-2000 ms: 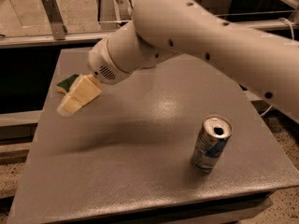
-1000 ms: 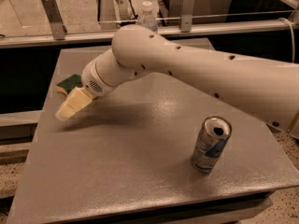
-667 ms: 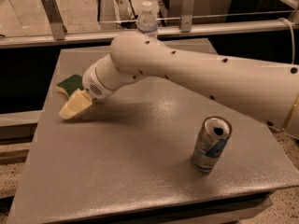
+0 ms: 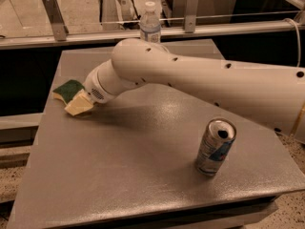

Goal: Pick sponge

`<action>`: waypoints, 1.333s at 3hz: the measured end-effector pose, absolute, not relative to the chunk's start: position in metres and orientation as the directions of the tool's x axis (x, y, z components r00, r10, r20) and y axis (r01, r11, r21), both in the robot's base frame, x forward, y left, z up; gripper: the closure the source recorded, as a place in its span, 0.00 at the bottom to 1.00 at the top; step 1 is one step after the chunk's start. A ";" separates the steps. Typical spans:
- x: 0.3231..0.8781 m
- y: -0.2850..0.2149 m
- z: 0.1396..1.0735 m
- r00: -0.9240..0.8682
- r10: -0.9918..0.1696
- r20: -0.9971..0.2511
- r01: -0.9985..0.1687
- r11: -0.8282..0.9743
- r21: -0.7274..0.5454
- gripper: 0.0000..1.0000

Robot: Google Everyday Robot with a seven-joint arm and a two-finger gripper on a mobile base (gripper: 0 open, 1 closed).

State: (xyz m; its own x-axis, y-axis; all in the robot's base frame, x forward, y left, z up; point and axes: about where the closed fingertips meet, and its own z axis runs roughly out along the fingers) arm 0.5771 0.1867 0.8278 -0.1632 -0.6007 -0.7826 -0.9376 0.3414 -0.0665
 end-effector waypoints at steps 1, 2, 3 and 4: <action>0.579 0.187 0.847 -0.134 -0.573 -0.808 -0.937 0.338 -0.084 0.88; 0.578 0.187 0.878 -0.089 -0.520 -0.850 -0.947 0.308 -0.089 1.00; 0.574 0.173 0.919 -0.012 -0.464 -0.886 -0.957 0.261 -0.124 1.00; 0.566 0.144 0.957 0.042 -0.425 -0.904 -0.961 0.231 -0.153 1.00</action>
Offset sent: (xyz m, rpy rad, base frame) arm -0.0006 -0.0079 0.1048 0.2229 -0.1281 0.1177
